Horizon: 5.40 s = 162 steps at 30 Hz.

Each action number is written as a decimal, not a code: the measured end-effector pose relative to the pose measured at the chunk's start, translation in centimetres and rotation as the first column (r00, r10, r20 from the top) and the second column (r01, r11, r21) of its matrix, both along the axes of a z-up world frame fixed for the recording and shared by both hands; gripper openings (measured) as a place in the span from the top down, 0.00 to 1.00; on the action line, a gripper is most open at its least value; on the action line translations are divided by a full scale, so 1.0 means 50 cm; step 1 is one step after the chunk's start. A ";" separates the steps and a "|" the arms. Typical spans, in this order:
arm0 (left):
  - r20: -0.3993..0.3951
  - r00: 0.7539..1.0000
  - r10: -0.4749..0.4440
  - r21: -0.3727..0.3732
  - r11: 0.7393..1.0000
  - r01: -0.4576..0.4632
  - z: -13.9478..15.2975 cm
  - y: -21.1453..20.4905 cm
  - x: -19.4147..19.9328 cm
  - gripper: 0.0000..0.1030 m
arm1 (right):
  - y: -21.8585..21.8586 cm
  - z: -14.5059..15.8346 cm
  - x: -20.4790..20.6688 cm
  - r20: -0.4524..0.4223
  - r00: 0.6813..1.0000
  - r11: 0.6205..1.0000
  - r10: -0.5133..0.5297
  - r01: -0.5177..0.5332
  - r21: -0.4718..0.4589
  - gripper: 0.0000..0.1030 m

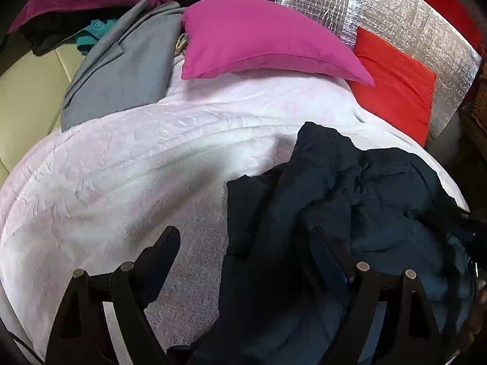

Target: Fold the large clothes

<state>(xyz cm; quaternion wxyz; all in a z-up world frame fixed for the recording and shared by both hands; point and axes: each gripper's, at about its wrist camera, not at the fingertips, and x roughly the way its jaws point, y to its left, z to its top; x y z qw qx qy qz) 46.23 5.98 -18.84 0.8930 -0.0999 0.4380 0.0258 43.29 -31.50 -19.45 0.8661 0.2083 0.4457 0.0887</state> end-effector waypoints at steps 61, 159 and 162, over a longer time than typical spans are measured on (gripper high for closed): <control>-0.152 0.986 -0.070 -0.653 0.756 -0.047 -0.121 0.077 -0.208 0.16 | -0.336 -0.167 -0.432 -0.199 0.916 0.767 -0.348 0.400 0.502 0.23; 0.066 0.998 -0.015 -0.222 0.975 0.029 0.008 0.006 -0.023 0.26 | -0.380 0.009 -0.331 0.061 0.855 0.839 -0.515 0.488 0.242 0.27; 0.137 0.989 -0.051 -0.180 0.981 0.075 0.035 -0.019 -0.067 0.24 | -0.338 0.047 -0.351 0.136 0.881 0.876 -0.452 0.410 0.254 0.39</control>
